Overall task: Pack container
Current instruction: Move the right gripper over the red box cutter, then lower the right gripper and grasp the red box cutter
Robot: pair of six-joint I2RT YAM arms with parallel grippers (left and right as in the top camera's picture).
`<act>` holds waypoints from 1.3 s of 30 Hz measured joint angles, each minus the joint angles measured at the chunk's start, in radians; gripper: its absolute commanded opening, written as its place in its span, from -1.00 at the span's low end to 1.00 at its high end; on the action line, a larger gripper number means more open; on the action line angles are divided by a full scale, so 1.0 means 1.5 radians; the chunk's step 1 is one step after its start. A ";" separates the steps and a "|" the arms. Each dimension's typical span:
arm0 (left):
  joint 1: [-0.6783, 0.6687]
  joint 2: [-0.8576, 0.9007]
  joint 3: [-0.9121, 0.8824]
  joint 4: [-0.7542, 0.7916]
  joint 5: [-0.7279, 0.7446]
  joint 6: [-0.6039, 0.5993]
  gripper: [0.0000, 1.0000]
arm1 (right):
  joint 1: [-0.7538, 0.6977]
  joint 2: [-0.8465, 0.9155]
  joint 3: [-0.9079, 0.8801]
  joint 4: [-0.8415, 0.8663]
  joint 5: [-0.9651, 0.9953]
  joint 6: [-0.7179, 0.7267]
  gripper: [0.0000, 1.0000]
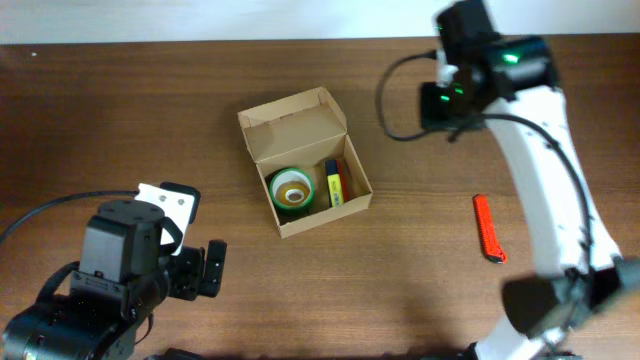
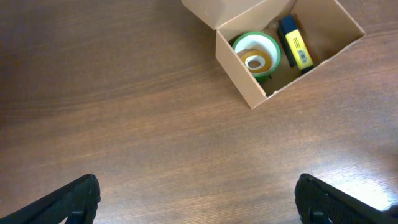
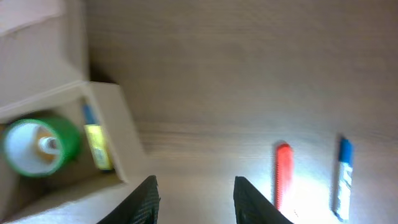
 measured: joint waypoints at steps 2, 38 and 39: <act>0.000 0.000 0.000 0.000 0.000 0.000 1.00 | -0.039 -0.086 -0.120 0.053 0.005 -0.003 -0.06; 0.000 0.000 0.000 0.000 0.000 0.000 1.00 | -0.207 -0.018 -0.604 0.341 0.024 -0.201 0.95; 0.000 0.000 0.000 0.000 0.000 0.000 1.00 | -0.207 -0.018 -0.608 0.353 0.024 -0.201 0.94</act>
